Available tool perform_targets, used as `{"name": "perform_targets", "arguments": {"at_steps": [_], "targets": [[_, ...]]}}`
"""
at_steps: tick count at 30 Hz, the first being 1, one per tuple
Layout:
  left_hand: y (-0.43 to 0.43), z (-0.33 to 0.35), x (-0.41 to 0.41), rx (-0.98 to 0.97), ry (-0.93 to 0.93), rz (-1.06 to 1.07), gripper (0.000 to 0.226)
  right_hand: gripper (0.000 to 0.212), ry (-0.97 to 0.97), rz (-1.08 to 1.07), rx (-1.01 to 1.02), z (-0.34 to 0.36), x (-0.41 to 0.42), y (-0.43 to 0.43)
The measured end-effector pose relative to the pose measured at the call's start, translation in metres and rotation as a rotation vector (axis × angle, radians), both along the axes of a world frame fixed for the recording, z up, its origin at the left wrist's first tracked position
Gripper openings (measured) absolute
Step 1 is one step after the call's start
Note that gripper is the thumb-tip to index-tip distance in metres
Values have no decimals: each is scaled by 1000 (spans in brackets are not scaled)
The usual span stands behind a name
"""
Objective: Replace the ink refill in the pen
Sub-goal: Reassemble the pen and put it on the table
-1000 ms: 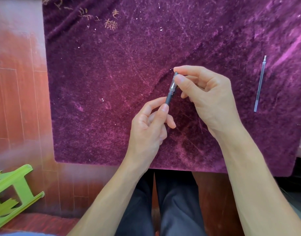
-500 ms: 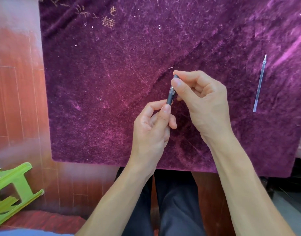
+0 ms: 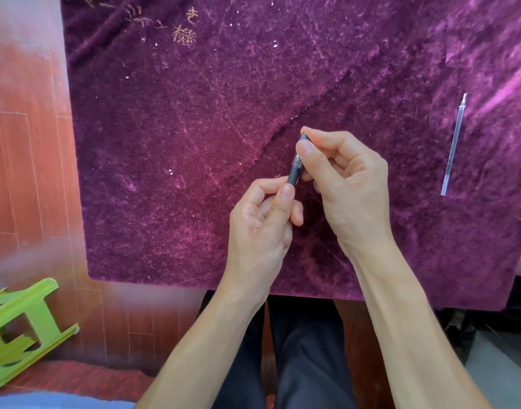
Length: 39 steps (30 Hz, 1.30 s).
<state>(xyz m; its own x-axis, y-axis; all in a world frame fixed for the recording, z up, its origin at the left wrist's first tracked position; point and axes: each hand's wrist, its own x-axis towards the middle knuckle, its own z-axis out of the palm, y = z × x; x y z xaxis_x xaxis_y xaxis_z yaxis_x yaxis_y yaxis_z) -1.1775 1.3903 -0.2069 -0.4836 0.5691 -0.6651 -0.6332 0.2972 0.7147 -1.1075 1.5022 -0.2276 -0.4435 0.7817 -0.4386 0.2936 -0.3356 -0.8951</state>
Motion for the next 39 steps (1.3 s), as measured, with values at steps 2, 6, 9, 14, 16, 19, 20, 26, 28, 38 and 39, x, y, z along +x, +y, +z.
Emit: {"name": "perform_targets", "arguments": {"at_steps": [2, 6, 9, 14, 16, 19, 20, 26, 28, 38, 39], "targets": [[-1, -1, 1, -3, -6, -2, 13, 12, -6, -3, -2, 0, 2, -2], [-1, -3, 5, -4, -10, 12, 13, 12, -17, 3, 9, 0, 2, -4], [2, -5, 7, -27, 34, -4, 13, 13, -51, 51, 48, 0, -1, 2], [8, -10, -1, -172, 401, -157, 13, 14, -89, 76, 99, -2, -4, 12], [9, -12, -5, -223, 565, -195, 11, 15, -95, 68, 100, -2, -5, 12], [11, -12, -9, -241, 644, -218, 10, 18, -102, 46, 95, -4, -6, 12], [12, -12, -10, -243, 648, -220, 11, 21, -103, 39, 85, -4, -5, 13], [24, -14, -18, -319, 711, -215, 16, 22, -147, 44, 9, -6, 12, 2], [31, -14, -25, -353, 752, -220, 17, 19, -186, 55, -13, -3, 24, -9], [61, -17, -52, -481, 910, -274, 24, 18, -349, 119, -224, 7, 82, -73], [62, -17, -52, -481, 909, -272, 25, 19, -360, 129, -242, 8, 86, -78]]}}
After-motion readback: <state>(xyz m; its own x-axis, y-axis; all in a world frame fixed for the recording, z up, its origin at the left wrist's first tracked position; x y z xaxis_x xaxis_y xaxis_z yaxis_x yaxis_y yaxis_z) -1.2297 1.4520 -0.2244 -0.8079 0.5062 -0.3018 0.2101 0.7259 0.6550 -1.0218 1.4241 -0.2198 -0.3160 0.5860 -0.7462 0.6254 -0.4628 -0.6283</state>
